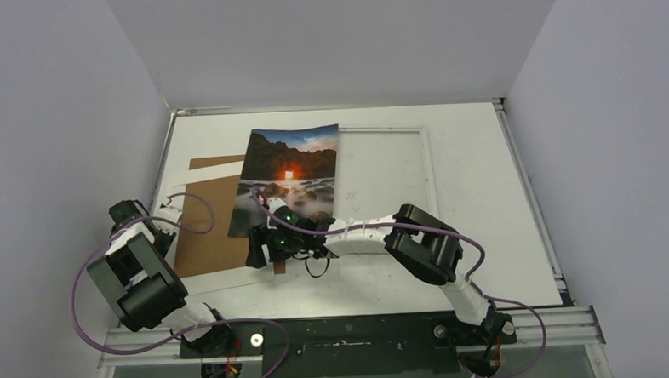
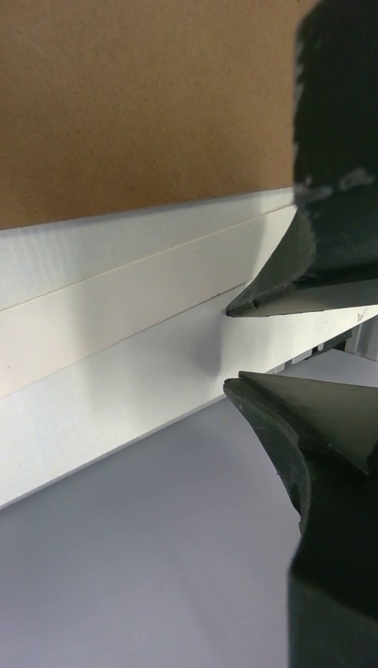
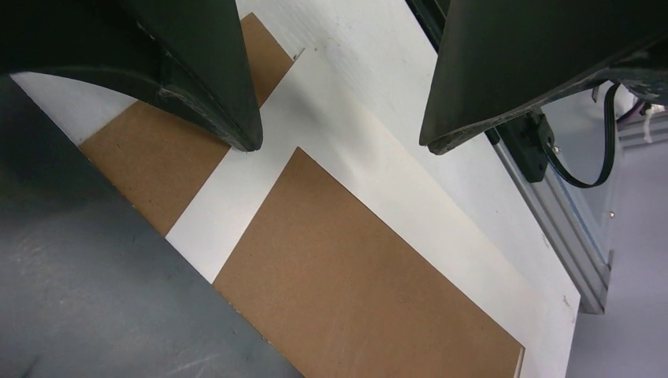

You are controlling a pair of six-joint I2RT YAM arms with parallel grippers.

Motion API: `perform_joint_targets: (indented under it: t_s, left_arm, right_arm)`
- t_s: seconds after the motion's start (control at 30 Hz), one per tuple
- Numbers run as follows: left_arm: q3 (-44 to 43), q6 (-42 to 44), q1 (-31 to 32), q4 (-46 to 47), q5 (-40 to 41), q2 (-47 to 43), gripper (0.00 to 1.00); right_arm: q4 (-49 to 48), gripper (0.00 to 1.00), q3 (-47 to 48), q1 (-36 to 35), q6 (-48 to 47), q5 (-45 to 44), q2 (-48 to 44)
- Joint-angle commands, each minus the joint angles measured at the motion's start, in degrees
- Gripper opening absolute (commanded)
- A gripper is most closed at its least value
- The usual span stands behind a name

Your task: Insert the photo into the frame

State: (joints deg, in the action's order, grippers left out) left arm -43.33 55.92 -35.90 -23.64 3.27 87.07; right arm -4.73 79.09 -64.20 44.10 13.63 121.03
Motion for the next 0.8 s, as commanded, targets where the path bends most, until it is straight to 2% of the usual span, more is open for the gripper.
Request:
perform_joint_targets:
  t_s: [0.0,0.13,0.33,0.43,0.77]
  left_arm:
    - [4.0,-3.2,1.5,-1.4,-8.6,4.3,0.32]
    - [2.9,-3.0,1.2,-3.5,-9.5,3.5,0.32]
    - [1.6,-3.4,1.4,-4.7,-10.3,3.8,0.32]
    - [1.8,-4.0,1.7,-3.9,-10.0,4.5,0.31]
    - [2.0,-0.8,1.5,-6.1,-12.4,1.5,0.31]
  right_arm:
    - [-4.2,0.76,2.3,0.3,3.0,2.6,1.0]
    - [2.8,0.76,2.1,0.5,-0.8,-2.8,-2.6]
    - [6.8,0.77,-6.9,0.7,-2.1,-9.6,-11.1]
    - [6.7,0.77,-9.0,0.8,-1.8,-9.8,-10.9]
    - [6.8,0.77,-4.0,-0.1,-1.8,-11.4,-5.5]
